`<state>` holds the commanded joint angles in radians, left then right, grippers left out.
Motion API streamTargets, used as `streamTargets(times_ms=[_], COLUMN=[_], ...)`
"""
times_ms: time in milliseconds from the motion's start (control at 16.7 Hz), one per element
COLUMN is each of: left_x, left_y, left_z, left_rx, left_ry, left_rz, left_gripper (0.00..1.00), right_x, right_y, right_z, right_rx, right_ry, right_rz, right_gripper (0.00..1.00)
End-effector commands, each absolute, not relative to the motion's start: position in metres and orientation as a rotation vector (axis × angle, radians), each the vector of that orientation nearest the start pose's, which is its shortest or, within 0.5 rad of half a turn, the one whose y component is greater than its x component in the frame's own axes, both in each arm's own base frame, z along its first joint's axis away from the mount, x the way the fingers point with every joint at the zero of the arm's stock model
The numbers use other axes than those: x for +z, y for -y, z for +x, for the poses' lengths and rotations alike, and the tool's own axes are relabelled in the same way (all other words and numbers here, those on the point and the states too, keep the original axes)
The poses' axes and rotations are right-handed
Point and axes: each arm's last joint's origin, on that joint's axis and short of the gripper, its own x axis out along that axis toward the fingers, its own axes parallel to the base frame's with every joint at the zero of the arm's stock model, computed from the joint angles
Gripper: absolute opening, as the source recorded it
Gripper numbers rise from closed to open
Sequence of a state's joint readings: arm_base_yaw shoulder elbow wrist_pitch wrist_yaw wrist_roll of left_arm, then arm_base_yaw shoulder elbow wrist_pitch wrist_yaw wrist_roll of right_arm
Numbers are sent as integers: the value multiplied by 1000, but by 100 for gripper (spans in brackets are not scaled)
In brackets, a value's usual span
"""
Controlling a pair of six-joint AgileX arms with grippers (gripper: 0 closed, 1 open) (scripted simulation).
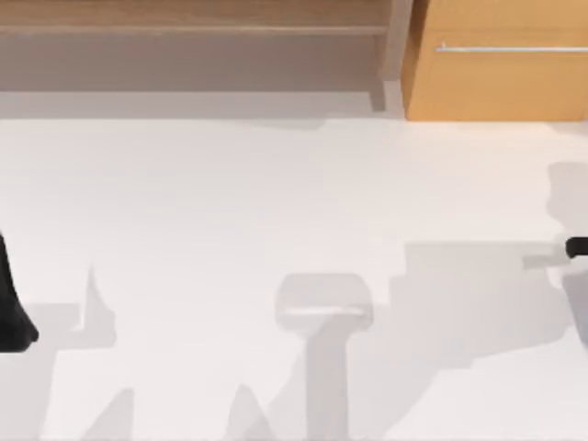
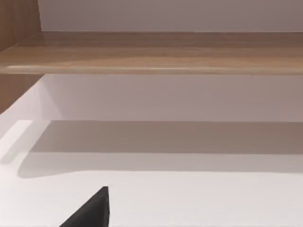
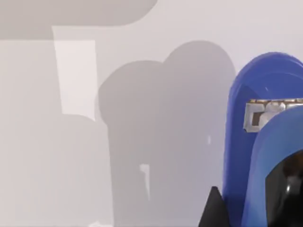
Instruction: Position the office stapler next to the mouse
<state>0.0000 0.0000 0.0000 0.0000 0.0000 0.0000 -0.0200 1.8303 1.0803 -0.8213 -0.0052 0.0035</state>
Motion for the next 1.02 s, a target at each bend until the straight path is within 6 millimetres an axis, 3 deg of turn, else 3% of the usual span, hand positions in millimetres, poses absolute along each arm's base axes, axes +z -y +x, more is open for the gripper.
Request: streamTargets(times_ms=[180,960,1020], left_x=[160,160,160], left_y=[1,1,1], left_z=[106,106,106], left_rx=[0,0,0], left_ry=[0,0,0], left_rz=[0,0,0], left_gripper=[100,100,100], right_x=[133,133,133], right_y=[4,4,4], right_z=[314,314,314], right_rx=[-11,-11,-11], right_ry=[-1571,-1571,-1571], right_rz=[20,20,20], right_gripper=[0,98,100])
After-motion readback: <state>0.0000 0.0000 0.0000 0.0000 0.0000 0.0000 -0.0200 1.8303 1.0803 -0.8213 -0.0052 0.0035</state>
